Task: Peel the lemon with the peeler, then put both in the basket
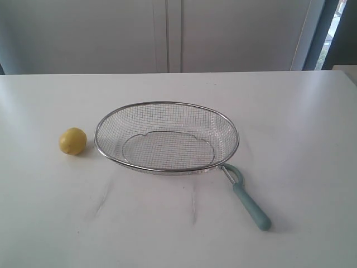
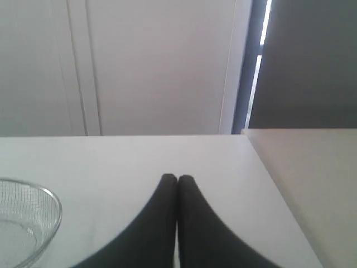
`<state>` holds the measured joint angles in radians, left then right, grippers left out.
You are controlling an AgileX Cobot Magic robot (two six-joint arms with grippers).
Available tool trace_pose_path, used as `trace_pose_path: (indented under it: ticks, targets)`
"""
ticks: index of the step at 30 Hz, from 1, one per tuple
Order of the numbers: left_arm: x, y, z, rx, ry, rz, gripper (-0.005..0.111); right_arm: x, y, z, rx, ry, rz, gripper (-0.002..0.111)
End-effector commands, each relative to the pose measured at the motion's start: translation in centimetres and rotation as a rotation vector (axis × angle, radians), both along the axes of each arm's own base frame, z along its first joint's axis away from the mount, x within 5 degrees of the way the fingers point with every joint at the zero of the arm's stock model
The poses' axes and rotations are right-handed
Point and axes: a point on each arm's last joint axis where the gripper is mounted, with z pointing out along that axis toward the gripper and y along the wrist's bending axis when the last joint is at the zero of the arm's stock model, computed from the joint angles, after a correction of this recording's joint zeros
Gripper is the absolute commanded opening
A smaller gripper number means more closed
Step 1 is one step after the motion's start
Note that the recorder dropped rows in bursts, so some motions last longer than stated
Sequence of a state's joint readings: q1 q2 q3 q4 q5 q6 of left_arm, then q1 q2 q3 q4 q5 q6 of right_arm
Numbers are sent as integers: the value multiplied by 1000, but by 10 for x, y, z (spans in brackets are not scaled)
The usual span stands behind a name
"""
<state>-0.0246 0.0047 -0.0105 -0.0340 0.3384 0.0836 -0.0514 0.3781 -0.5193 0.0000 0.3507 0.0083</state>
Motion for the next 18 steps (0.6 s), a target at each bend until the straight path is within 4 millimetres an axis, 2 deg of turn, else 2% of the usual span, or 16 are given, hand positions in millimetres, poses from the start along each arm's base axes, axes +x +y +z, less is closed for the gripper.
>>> trace_pose_path:
  ticks: [1,18]
  targets:
    - [-1,0,-5,0,22,0,0,8,0,-2,-2,113,3,0]
    - [-1,0,-5,0,22,0,0,7,0,-7,1,172,4,0]
